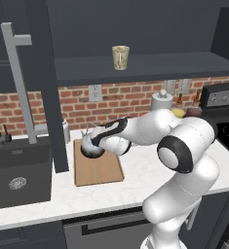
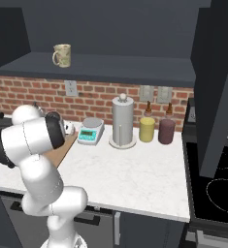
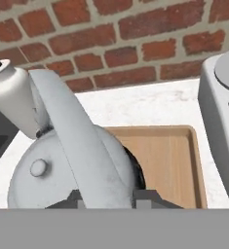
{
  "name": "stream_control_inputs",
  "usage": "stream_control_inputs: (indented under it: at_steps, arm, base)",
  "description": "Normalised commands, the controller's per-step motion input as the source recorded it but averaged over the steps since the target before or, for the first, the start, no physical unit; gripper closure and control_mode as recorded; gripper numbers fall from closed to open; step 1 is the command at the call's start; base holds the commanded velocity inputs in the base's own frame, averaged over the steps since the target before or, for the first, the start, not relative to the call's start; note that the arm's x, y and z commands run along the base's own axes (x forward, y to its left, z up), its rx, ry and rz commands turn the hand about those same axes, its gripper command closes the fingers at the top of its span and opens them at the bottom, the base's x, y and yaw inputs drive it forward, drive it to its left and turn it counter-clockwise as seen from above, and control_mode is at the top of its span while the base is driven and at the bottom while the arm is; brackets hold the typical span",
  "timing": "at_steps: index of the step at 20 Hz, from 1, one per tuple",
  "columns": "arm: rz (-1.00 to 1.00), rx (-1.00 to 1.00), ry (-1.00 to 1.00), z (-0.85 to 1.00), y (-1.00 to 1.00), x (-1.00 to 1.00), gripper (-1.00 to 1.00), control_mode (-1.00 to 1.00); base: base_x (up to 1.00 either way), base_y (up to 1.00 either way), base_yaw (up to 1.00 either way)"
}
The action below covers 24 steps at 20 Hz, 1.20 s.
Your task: Pick the kettle from the counter and place it on the tray. Then pick the mug from the cabinet and place it on the tray. Then close the cabinet doors.
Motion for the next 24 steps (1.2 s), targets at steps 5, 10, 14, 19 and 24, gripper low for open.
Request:
stream_control_inputs:
  at_steps: [5, 10, 14, 19, 24]
  arm:
    - [0.0, 0.0, 0.0, -0.16, 0.0, 0.0, -1.0, -1.0]
    - [-0.01, 0.0, -0.01, -0.01, 0.0, -0.37, -1.0, -1.0]
    - [-0.05, 0.0, 0.0, 0.17, 0.0, -0.56, -1.0, -1.0]
    - [-0.08, 0.01, 0.0, 0.6, -0.09, -0.64, -1.0, -1.0]
    - [-0.15, 0.01, 0.19, 1.0, -0.21, -0.53, -1.0, -1.0]
  base:
    - [0.0, 0.0, 0.0]
    - [0.0, 0.0, 0.0]
    - [0.0, 0.0, 0.0]
    - [0.0, 0.0, 0.0]
    - [0.0, 0.0, 0.0]
